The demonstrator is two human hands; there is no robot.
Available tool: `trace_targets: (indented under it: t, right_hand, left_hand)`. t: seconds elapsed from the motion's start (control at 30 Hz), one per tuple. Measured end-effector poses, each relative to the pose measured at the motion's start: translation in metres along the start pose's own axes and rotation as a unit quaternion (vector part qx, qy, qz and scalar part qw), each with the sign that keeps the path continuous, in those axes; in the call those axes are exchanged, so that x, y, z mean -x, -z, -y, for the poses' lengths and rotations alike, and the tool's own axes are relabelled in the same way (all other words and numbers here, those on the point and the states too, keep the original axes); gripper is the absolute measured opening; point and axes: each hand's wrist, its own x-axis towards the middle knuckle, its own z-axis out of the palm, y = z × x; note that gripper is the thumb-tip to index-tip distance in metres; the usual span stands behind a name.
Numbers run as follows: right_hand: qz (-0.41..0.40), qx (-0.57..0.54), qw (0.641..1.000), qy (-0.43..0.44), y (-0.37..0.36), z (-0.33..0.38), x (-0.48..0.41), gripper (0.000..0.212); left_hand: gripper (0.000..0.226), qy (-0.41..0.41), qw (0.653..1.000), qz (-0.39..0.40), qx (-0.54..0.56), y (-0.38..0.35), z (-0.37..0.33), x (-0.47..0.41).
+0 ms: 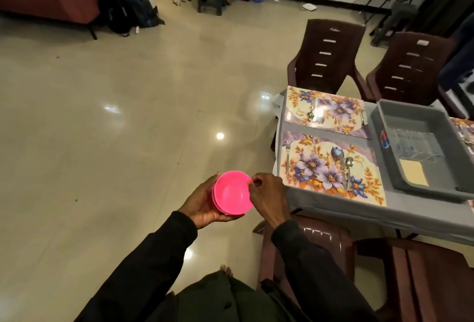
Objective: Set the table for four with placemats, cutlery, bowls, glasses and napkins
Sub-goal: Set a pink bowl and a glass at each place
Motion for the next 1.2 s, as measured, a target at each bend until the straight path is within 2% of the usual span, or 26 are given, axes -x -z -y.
trace_targets:
  t: [0.2, 0.5, 0.67, 0.77, 1.03, 1.2]
  right_hand:
    - [-0.042, -0.005, 0.998, -0.039, 0.028, -0.025, -0.058, 0.016]
    - [-0.130, -0.002, 0.983, -0.133, 0.060, -0.069, -0.133, 0.026]
    - [-0.184, -0.010, 0.958, -0.219, 0.075, -0.080, -0.176, 0.026]
    - [-0.209, 0.002, 0.941, -0.266, 0.087, -0.082, -0.204, 0.029]
    - [-0.301, -0.025, 0.895, -0.329, 0.097, -0.090, -0.255, 0.034]
    - [-0.344, -0.046, 0.866, -0.360, 0.112, -0.099, -0.262, 0.026]
  left_hand:
    - [0.052, 0.048, 0.997, 0.025, -0.051, -0.051, -0.039, -0.063]
    - [0.056, 0.162, 0.975, 0.072, -0.134, -0.128, -0.088, -0.171]
    - [0.051, 0.230, 0.946, 0.106, -0.202, -0.179, -0.123, -0.232]
    - [0.056, 0.271, 0.924, 0.131, -0.236, -0.208, -0.144, -0.269]
    - [0.063, 0.313, 0.886, 0.158, -0.302, -0.259, -0.179, -0.333]
    - [0.054, 0.321, 0.873, 0.171, -0.325, -0.282, -0.188, -0.357]
